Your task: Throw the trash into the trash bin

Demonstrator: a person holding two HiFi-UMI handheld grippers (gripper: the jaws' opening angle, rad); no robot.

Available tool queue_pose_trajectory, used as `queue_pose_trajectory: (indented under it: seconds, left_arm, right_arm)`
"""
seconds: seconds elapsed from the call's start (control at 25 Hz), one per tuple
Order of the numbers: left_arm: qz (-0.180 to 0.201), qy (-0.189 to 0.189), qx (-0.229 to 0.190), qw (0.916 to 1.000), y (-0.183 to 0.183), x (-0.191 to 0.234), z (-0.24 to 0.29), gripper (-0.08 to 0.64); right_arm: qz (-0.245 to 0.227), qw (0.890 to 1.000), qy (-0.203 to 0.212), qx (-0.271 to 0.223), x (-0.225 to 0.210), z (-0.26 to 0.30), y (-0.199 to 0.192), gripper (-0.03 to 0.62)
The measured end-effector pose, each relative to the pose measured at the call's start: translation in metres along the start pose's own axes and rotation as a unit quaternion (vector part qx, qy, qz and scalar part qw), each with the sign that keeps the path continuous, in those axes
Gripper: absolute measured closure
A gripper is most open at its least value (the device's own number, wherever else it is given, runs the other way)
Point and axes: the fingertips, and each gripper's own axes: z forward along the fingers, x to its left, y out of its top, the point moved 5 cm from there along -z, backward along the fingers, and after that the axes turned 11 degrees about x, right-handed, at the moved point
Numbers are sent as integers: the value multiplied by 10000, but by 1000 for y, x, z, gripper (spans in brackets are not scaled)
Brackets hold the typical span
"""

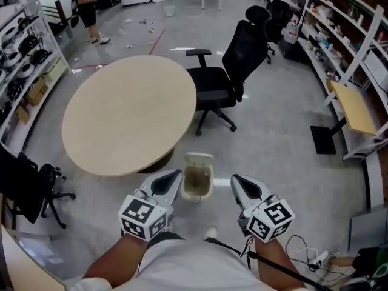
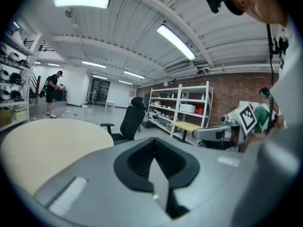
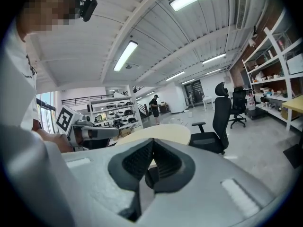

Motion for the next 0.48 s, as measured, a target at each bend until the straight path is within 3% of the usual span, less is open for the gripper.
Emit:
queue_pose_trajectory:
  seconds: [0.48]
  left_arm:
    - [325, -351, -79, 9988, 9, 34, -7, 552]
  right_arm:
    - [-117, 9993, -353, -97, 32, 20, 13, 591]
